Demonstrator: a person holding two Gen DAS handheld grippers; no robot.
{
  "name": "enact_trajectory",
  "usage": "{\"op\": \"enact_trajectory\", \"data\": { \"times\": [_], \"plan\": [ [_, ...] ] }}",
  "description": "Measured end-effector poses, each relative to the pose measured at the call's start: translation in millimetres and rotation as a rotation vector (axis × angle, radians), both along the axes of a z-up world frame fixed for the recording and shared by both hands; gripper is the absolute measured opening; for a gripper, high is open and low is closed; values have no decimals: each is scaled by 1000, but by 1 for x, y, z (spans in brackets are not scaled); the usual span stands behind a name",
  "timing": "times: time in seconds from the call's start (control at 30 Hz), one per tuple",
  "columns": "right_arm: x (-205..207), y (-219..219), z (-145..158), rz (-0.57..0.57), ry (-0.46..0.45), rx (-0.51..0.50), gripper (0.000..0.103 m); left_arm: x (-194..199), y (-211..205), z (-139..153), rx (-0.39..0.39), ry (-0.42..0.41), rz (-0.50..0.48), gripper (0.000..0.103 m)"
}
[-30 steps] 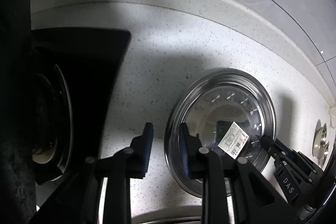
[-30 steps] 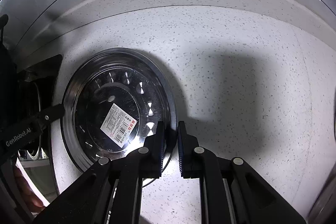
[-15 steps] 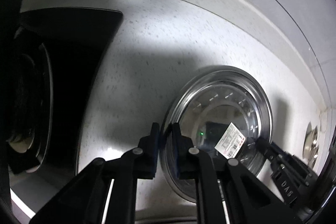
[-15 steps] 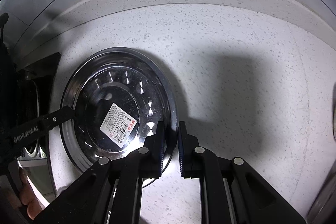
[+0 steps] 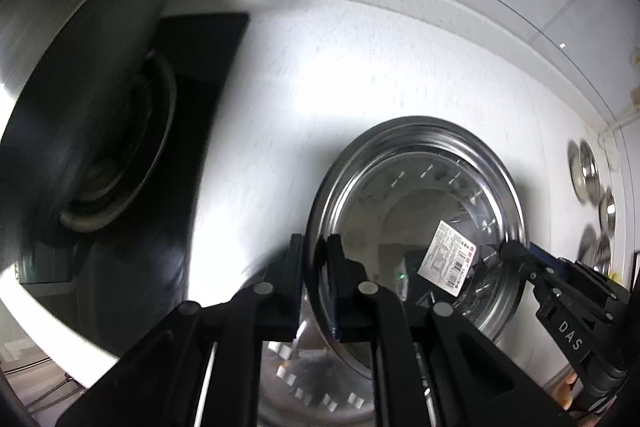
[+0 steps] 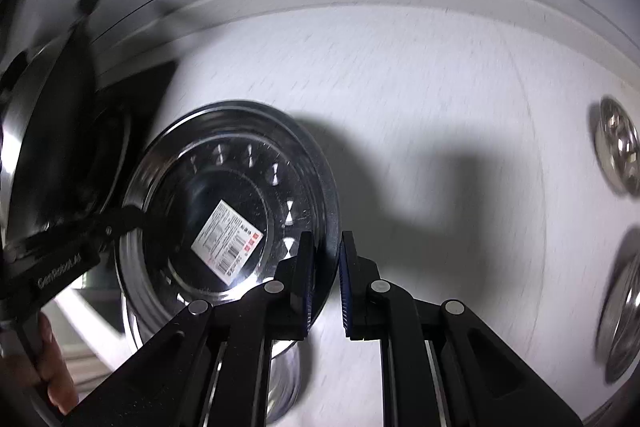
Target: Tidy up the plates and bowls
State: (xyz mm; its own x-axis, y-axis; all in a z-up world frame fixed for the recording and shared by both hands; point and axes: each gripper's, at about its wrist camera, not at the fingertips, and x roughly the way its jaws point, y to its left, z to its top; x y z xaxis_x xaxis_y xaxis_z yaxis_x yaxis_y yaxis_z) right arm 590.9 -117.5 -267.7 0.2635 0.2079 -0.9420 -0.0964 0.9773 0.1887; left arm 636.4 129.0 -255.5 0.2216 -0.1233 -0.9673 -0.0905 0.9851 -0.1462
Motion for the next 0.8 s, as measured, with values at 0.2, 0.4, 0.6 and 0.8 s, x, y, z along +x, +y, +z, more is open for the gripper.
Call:
{"op": "enact_trajectory", "data": {
  "times": [0.2,0.4,0.6,0.8],
  "plan": [
    [-49,13,-7,66,13,-12,11,-62,12,-5,27,13,-3,10],
    [-55,31,-26,114,41,-39,11,-90,14,-15,37,47,23,11],
    [-62,48,-36,149,37,-68,12,-103,18,-23,67,39,23,12],
    [-55,53,-41,161,55,-29,32,-106,9,-14,183,22,31,12]
  ]
}}
